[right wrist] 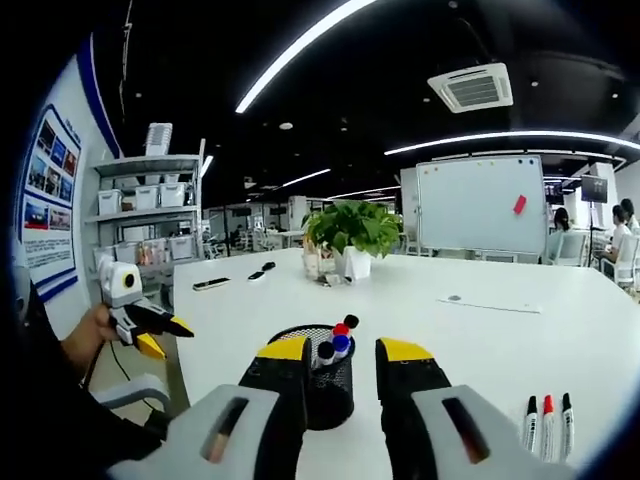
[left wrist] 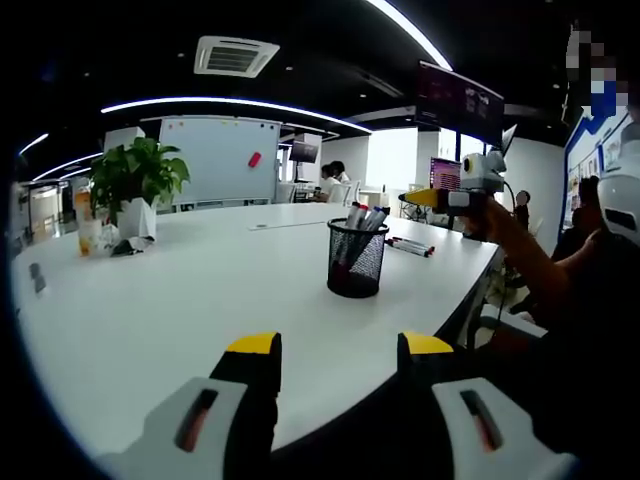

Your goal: Pick up the whiteboard markers from the pen holder and place them facing the whiteboard neatly

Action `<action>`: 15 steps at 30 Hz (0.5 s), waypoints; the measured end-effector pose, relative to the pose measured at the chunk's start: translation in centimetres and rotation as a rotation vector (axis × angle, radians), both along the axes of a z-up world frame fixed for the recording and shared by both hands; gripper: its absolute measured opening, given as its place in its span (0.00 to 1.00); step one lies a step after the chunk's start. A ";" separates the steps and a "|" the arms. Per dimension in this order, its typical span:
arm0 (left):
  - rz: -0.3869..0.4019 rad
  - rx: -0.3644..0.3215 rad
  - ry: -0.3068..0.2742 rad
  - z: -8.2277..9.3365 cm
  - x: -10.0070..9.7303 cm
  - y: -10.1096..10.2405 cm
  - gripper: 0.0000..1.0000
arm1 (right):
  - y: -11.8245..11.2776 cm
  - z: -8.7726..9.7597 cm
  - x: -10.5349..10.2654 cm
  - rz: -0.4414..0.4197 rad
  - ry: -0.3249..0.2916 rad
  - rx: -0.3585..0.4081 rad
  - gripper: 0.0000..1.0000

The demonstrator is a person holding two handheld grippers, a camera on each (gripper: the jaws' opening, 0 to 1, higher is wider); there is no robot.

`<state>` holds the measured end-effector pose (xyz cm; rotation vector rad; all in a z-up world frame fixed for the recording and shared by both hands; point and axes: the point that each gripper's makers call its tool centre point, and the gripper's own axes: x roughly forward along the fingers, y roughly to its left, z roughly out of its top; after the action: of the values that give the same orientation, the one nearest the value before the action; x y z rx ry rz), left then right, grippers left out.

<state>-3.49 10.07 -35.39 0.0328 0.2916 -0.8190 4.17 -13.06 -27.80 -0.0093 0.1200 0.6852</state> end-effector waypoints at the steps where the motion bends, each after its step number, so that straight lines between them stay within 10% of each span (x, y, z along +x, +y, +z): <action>1: 0.000 -0.001 0.000 0.0 0.0 0.0 0.48 | 0.3 -0.1 0.0 0.006 0.004 -0.002 0.29; 15: 0.004 -0.004 0.000 0.0 0.0 0.2 0.48 | 2.4 -2.4 0.3 0.049 0.051 -0.045 0.28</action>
<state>-3.53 10.23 -35.41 0.0286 0.2903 -0.8154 4.44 -10.70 -30.19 -0.0385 0.1850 0.7315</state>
